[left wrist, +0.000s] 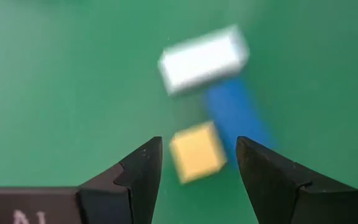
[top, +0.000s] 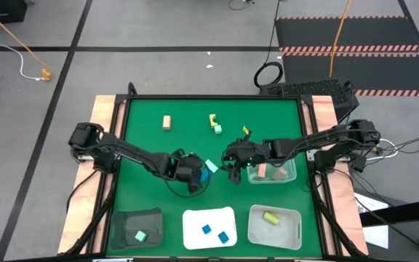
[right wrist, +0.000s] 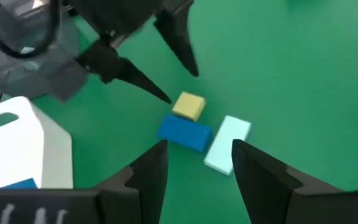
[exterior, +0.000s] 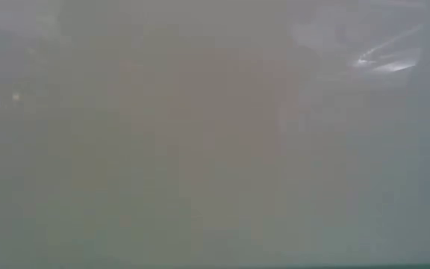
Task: Sort & place blocks by color
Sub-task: Put the bottom green block into the gray bin
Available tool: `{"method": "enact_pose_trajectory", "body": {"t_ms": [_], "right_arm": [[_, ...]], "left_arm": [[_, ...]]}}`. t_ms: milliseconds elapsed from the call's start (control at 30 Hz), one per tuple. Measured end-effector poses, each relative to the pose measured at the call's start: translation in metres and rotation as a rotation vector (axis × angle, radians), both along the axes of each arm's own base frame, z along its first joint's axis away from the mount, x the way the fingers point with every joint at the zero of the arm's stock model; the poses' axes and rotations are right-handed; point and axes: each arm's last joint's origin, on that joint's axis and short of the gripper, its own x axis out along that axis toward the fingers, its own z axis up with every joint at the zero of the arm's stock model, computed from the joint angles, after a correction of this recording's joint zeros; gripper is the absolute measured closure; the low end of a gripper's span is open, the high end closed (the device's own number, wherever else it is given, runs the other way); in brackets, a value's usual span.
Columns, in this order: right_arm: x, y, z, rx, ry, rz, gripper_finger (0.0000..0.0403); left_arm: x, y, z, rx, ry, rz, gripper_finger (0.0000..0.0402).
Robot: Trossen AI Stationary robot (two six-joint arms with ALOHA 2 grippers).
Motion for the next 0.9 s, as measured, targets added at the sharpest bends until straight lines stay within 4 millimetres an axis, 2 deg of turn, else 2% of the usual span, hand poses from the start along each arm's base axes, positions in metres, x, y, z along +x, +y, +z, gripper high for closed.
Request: {"method": "enact_pose_trajectory", "body": {"t_ms": [367,567,667,767,900], "right_arm": [[-0.002,-0.013,-0.003,0.009,0.036,0.015,0.0234],[-0.001,-0.013,-0.003,0.011,0.035,0.016,0.0234],[-0.001,-0.013,-0.003,0.012,0.035,0.014,0.0234],[-0.001,-0.013,-0.003,0.019,0.035,0.009,0.0234],[-0.001,-0.013,-0.003,0.034,0.035,-0.002,0.0234]], "left_arm": [[0.010,0.005,-0.034,-0.096,0.062,0.083,0.0194],[0.012,0.005,-0.052,-0.088,0.114,0.117,0.0194],[0.013,0.006,-0.055,-0.093,0.114,0.136,0.0196],[0.013,0.006,-0.054,-0.098,0.110,0.131,0.0214],[0.014,0.006,-0.051,-0.091,0.105,0.091,0.0271]]}}
